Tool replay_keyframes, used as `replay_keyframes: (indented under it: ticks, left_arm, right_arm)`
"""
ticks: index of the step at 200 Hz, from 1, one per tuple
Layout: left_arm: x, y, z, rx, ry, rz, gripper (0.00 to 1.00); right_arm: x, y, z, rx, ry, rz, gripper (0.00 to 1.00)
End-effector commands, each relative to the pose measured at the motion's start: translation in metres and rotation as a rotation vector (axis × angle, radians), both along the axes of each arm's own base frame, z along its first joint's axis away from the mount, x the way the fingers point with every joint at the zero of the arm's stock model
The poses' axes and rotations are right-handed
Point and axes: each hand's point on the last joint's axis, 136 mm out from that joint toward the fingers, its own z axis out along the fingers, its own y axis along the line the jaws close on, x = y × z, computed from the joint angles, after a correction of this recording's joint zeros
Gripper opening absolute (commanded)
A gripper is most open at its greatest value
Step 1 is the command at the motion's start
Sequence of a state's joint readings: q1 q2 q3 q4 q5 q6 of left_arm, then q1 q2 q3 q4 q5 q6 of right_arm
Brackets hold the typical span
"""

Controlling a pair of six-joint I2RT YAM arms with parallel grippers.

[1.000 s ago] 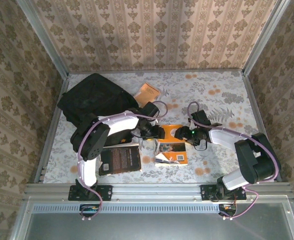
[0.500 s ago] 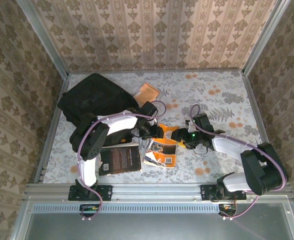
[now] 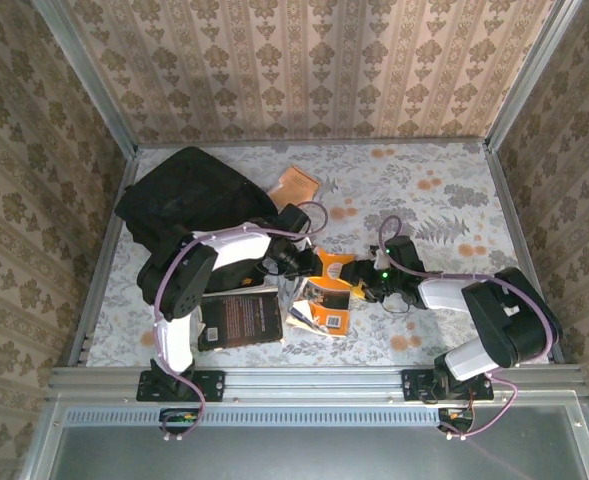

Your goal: Pack the student bag

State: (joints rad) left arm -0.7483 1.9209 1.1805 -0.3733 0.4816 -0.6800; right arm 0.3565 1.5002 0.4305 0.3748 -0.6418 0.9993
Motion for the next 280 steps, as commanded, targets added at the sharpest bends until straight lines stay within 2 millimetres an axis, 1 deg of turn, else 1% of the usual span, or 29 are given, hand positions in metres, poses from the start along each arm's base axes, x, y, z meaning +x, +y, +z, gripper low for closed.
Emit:
replay_keyframes:
  ticks: [1, 23, 43, 62, 72, 77, 86, 95, 102, 113, 117, 120, 130, 135, 140, 157, 167, 182, 208, 242, 262, 280]
  left_arm:
    - [-0.012, -0.012, 0.0, -0.065, 0.042, -0.023, 0.27]
    - [-0.009, -0.011, 0.009, -0.113, 0.045, 0.0, 0.25]
    - [-0.004, -0.007, 0.02, -0.157, 0.04, 0.031, 0.24]
    - [0.0, -0.005, 0.028, -0.195, 0.041, 0.052, 0.25]
    - [0.003, -0.004, 0.031, -0.208, 0.034, 0.065, 0.26]
    - [0.0, -0.007, 0.035, -0.234, 0.051, 0.055, 0.27]
    - [0.0, -0.007, 0.038, -0.247, 0.049, 0.056, 0.29]
    - [0.0, -0.006, 0.041, -0.255, 0.047, 0.059, 0.32]
    - [0.001, -0.005, 0.045, -0.258, 0.041, 0.06, 0.36]
    - [0.002, 0.0, 0.051, -0.253, 0.027, 0.068, 0.41]
    - [0.003, 0.003, 0.054, -0.25, 0.019, 0.073, 0.43]
    - [0.003, 0.006, 0.056, -0.248, 0.012, 0.076, 0.44]
    - [0.003, 0.013, 0.066, -0.246, -0.01, 0.076, 0.5]
    - [0.008, 0.021, 0.066, -0.213, -0.037, 0.091, 0.53]
    - [0.008, 0.027, 0.071, -0.195, -0.061, 0.09, 0.56]
    - [0.01, 0.047, 0.088, -0.12, -0.155, 0.081, 0.65]
    - [0.01, 0.057, 0.098, -0.093, -0.214, 0.065, 0.67]
    - [0.01, 0.065, 0.119, -0.114, -0.288, 0.049, 0.69]
    - [0.006, 0.07, 0.158, -0.259, -0.379, 0.034, 0.73]
    - [-0.006, 0.066, 0.21, -0.535, -0.451, -0.009, 0.8]
    - [-0.01, 0.065, 0.223, -0.594, -0.466, -0.006, 0.85]
    - [-0.013, 0.061, 0.235, -0.663, -0.459, -0.012, 0.87]
  right_arm:
    - [0.008, 0.017, 0.022, 0.099, -0.075, 0.045, 0.59]
    - [0.007, 0.015, 0.013, 0.08, -0.058, 0.039, 0.58]
    - [0.006, 0.014, 0.011, 0.078, -0.057, 0.032, 0.57]
    - [0.005, 0.015, 0.016, 0.103, -0.073, 0.028, 0.5]
    - [0.004, 0.017, 0.022, 0.121, -0.086, 0.036, 0.46]
    - [0.004, 0.018, 0.024, 0.123, -0.091, 0.038, 0.43]
    - [0.004, 0.019, 0.027, 0.125, -0.102, 0.042, 0.37]
    - [0.003, 0.018, 0.03, 0.125, -0.111, 0.043, 0.3]
    - [0.004, 0.017, 0.035, 0.121, -0.128, 0.043, 0.22]
    - [0.004, 0.013, 0.042, 0.095, -0.153, 0.041, 0.12]
    - [0.004, 0.011, 0.042, 0.084, -0.154, 0.037, 0.11]
    - [0.004, 0.01, 0.049, 0.076, -0.177, 0.038, 0.09]
    - [0.004, 0.005, 0.058, 0.031, -0.206, 0.035, 0.05]
    - [0.003, 0.003, 0.064, 0.013, -0.224, 0.04, 0.03]
    - [0.002, 0.001, 0.071, 0.001, -0.247, 0.046, 0.02]
    - [0.001, 0.001, 0.103, 0.005, -0.348, 0.069, 0.01]
    - [-0.002, 0.001, 0.122, 0.024, -0.397, 0.077, 0.01]
    - [-0.006, 0.005, 0.151, 0.067, -0.463, 0.103, 0.0]
    - [-0.014, 0.014, 0.201, 0.156, -0.55, 0.161, 0.0]
    - [-0.021, 0.022, 0.259, 0.283, -0.614, 0.198, 0.0]
    - [-0.021, 0.026, 0.289, 0.37, -0.628, 0.195, 0.0]
    - [-0.023, 0.029, 0.314, 0.427, -0.645, 0.197, 0.0]
